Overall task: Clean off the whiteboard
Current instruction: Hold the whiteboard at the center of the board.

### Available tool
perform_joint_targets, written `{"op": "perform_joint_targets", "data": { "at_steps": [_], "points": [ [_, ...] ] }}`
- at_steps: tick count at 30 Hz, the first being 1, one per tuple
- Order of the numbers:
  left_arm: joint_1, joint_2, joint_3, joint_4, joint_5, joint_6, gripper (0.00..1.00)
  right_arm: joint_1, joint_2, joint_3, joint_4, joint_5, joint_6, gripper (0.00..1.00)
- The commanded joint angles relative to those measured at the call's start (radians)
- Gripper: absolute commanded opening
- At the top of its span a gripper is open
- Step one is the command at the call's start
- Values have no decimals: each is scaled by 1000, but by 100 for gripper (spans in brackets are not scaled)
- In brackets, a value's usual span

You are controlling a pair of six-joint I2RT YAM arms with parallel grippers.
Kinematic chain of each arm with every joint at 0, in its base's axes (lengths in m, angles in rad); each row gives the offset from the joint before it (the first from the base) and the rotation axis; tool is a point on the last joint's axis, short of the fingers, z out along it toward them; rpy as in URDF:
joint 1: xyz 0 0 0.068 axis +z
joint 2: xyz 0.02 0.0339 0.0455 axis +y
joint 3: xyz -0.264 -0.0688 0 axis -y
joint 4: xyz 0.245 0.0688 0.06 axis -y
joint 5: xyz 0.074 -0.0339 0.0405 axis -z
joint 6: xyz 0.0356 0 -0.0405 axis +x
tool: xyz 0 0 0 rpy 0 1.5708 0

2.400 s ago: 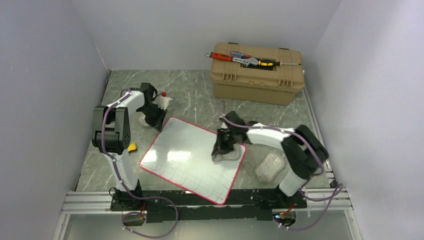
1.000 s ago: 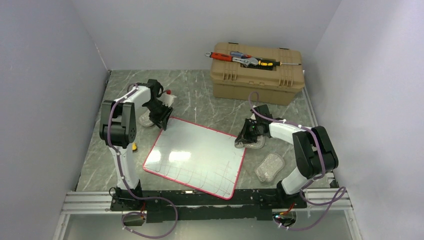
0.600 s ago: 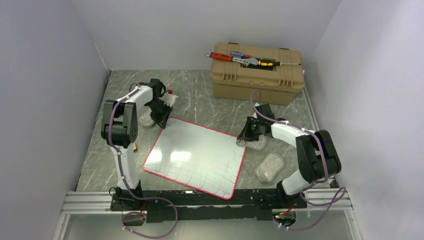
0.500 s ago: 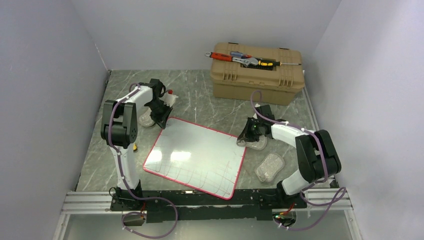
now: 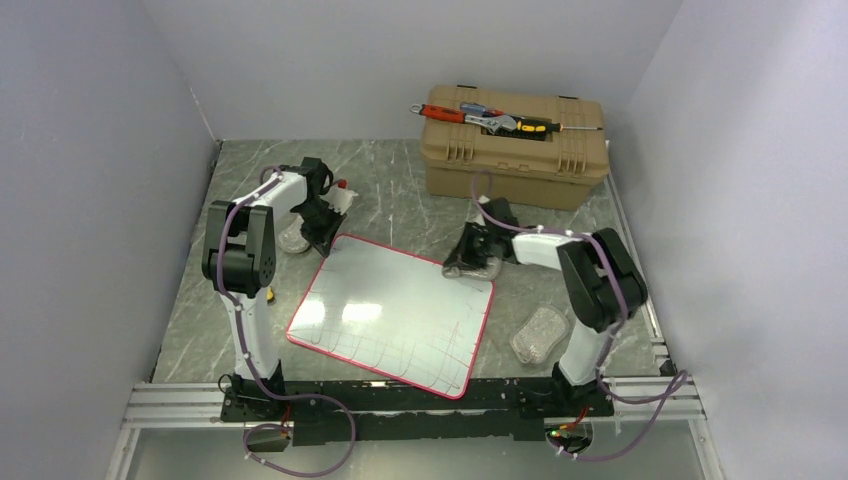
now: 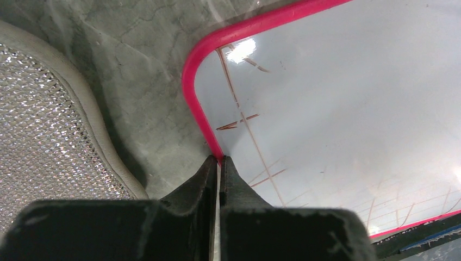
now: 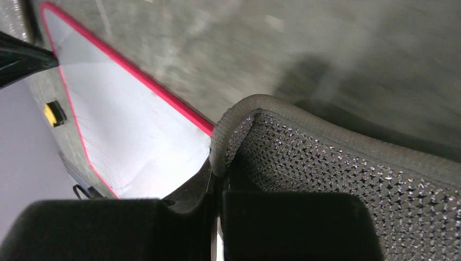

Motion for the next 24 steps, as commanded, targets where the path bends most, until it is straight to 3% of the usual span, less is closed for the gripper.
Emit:
{"op": "perform_joint_targets", "data": {
  "at_steps": [1, 4, 7, 12, 14, 16, 21, 24],
  "points": [
    [-29, 119, -67, 81, -15, 39, 4, 130, 211, 99, 4, 138, 12, 0],
    [-29, 114, -72, 79, -20, 40, 3, 174, 251, 138, -2, 151, 33, 0],
    [-29, 106, -77, 79, -20, 42, 2, 150, 192, 52, -3, 180, 26, 0],
    [-29, 99, -87, 78, -19, 46, 2, -33, 1, -196, -11, 205, -57, 0],
    [-27, 98, -86, 77, -20, 48, 2, -78, -62, -271, 58, 144, -47, 0],
    [-27, 101, -79, 71, -19, 48, 3, -36, -61, -230, -21, 210, -44, 0],
    [-27, 102, -75, 70, -9, 45, 2, 72, 33, -151, -3, 194, 22, 0],
    [-27, 107, -74, 67, -8, 44, 2, 159, 151, -1, -3, 189, 61, 0]
  ]
}}
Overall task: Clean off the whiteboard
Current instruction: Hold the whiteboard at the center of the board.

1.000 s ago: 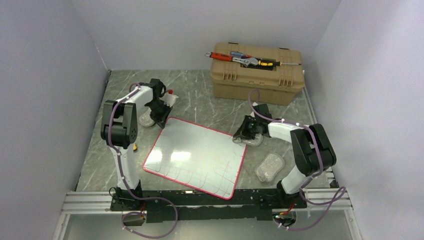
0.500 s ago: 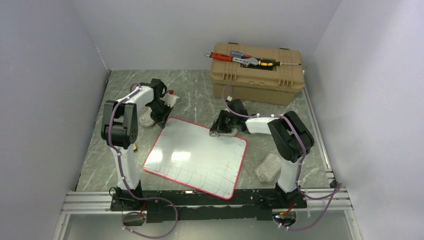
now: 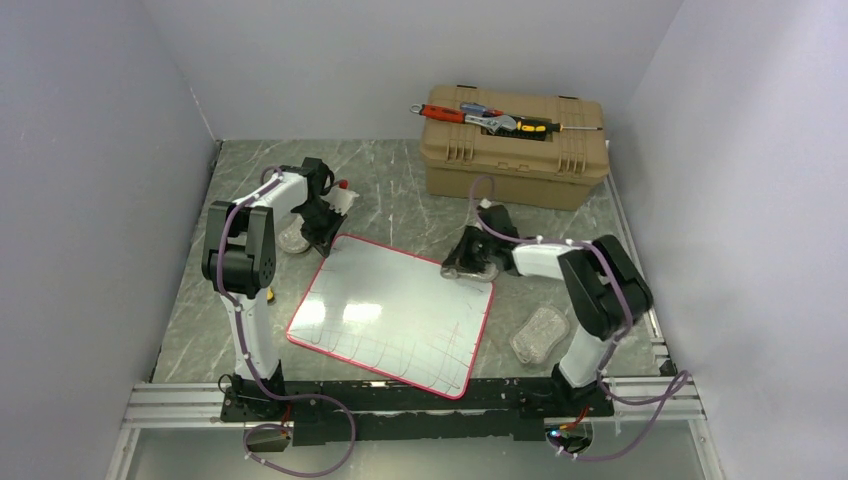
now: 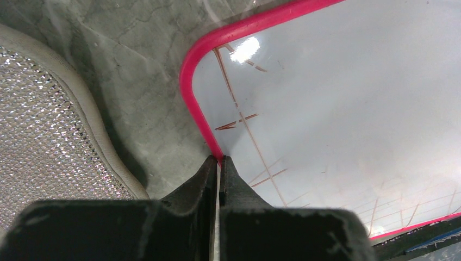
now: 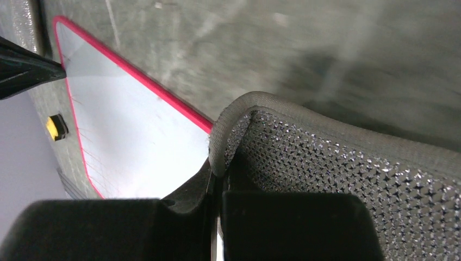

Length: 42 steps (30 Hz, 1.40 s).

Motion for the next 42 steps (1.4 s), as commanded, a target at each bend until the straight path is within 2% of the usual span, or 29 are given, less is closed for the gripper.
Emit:
{"op": "perform_joint_targets", "data": {
  "at_steps": [1, 4, 7, 10, 16, 20, 24, 31, 33, 36, 42],
  "points": [
    [-20, 118, -64, 60, 4, 32, 2, 135, 220, 149, -160, 111, 15, 0],
    [-20, 120, -52, 51, 7, 28, 2, 182, 353, 321, -167, 97, 42, 0],
    [-20, 116, -48, 45, 8, 27, 2, 203, 387, 408, -234, 126, 32, 0],
    [-20, 106, -58, 47, 10, 31, 2, 171, 301, 296, -238, 188, 30, 0],
    [-15, 94, -73, 52, 14, 40, 2, 19, -14, -119, -219, 276, 40, 0],
    [-11, 95, -72, 51, 20, 42, 2, -2, -55, -180, -170, 235, 43, 0],
    [-11, 96, -73, 51, 27, 39, 2, 103, 104, -28, -136, 210, 80, 0],
    [-8, 101, -75, 52, 29, 36, 2, 283, 482, 538, -209, 219, 108, 0],
    [-8, 103, -74, 46, 28, 37, 2, 290, 507, 589, -252, 235, 116, 0],
    [-5, 92, -81, 50, 27, 40, 3, 258, 407, 430, -213, 273, 117, 0],
    [5, 78, -89, 52, 40, 49, 2, 94, 56, -87, -170, 298, 79, 0]
  ]
}}
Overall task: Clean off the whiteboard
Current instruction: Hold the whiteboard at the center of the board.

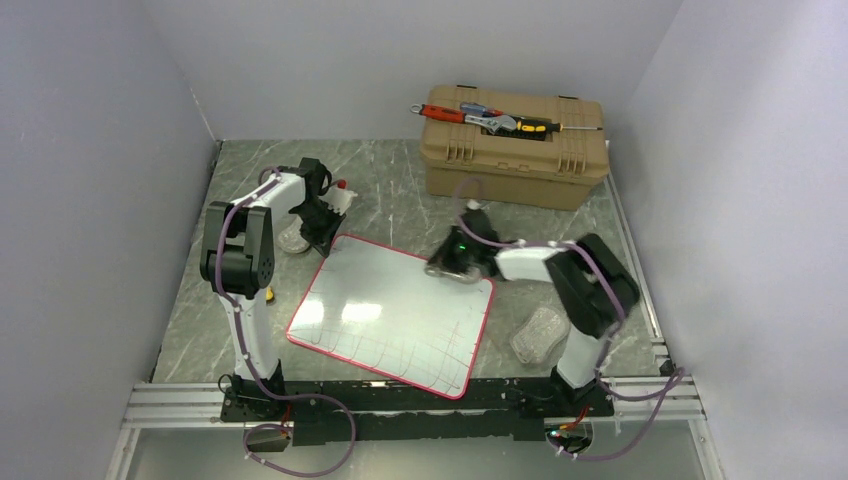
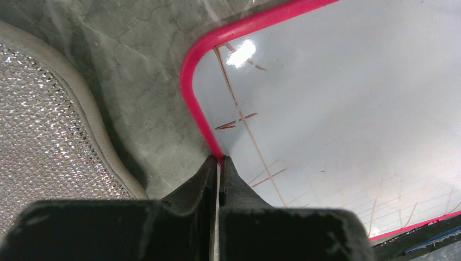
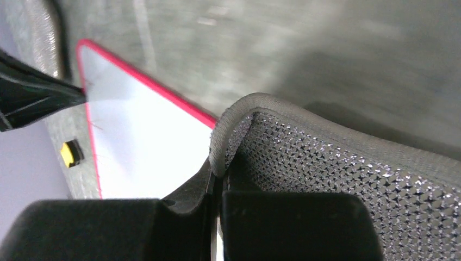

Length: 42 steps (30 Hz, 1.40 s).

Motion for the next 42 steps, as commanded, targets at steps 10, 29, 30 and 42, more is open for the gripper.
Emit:
{"op": "perform_joint_targets", "data": {
  "at_steps": [10, 29, 30, 42],
  "points": [
    [2, 103, -81, 49, 37, 46, 2, 4, 144, -1, -219, 75, -54, 0],
    [17, 88, -93, 41, 37, 50, 3, -105, -89, -317, -217, 81, -78, 0],
    [18, 88, -93, 40, 36, 52, 2, -120, -132, -357, -227, 83, -83, 0],
    [22, 106, -79, 31, 48, 42, 3, 104, 351, 273, -220, -80, -31, 0]
  ]
}}
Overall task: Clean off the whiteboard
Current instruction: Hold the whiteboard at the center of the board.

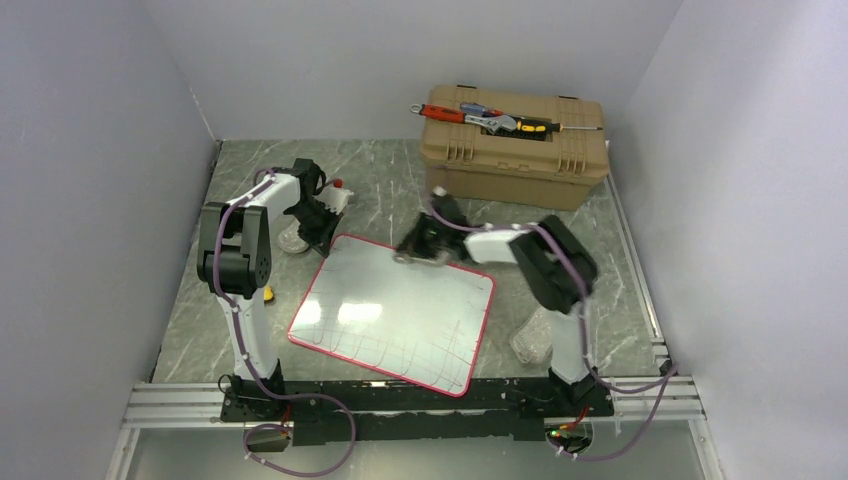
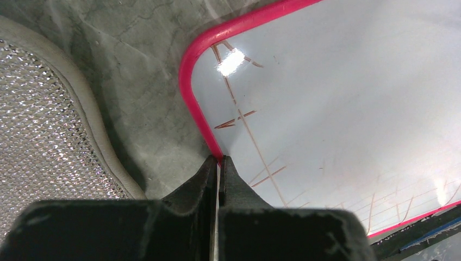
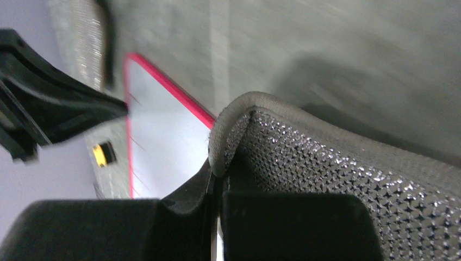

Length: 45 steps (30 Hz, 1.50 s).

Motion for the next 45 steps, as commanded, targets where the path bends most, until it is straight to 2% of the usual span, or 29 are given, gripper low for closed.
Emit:
{"op": "perform_joint_targets", "data": {
  "at_steps": [1, 3, 5, 7, 11, 15, 19, 24, 27, 30, 33, 36, 40, 45],
  "points": [
    [-9, 114, -60, 14, -15, 25, 3, 155, 362, 373, -324, -6, -69, 0],
    [-7, 115, -58, 13, -18, 23, 3, 171, 437, 532, -385, -14, -82, 0],
    [-6, 115, -58, 13, -21, 24, 3, 163, 440, 544, -405, -5, -76, 0],
    [-3, 115, -56, 9, -21, 27, 2, 143, 334, 425, -396, 35, -80, 0],
    [2, 109, -64, 16, -22, 33, 3, 48, 27, -11, -384, 88, -83, 0],
    [5, 103, -63, 16, -17, 36, 3, -73, -296, -313, -509, 159, -104, 0],
    [7, 102, -62, 15, -15, 36, 3, -173, -463, -418, -588, 215, -113, 0],
    [7, 103, -64, 17, -6, 29, 2, -234, -445, -405, -563, 181, -136, 0],
    [7, 106, -63, 13, 1, 29, 2, -229, -362, -420, -432, 70, -123, 0],
    [7, 107, -61, 10, 4, 29, 2, -127, -186, -375, -212, -66, -78, 0],
    [7, 108, -59, 9, -1, 29, 2, 40, -48, -210, -175, -130, -81, 0],
    [8, 112, -55, 6, -2, 28, 2, 129, -1, -124, -169, -222, -93, 0],
    [8, 107, -52, 6, -1, 26, 2, 144, -129, -213, -220, -297, -155, 0],
    [8, 103, -48, 4, 4, 22, 2, 144, -442, -369, -479, -237, -198, 0]
  ]
}}
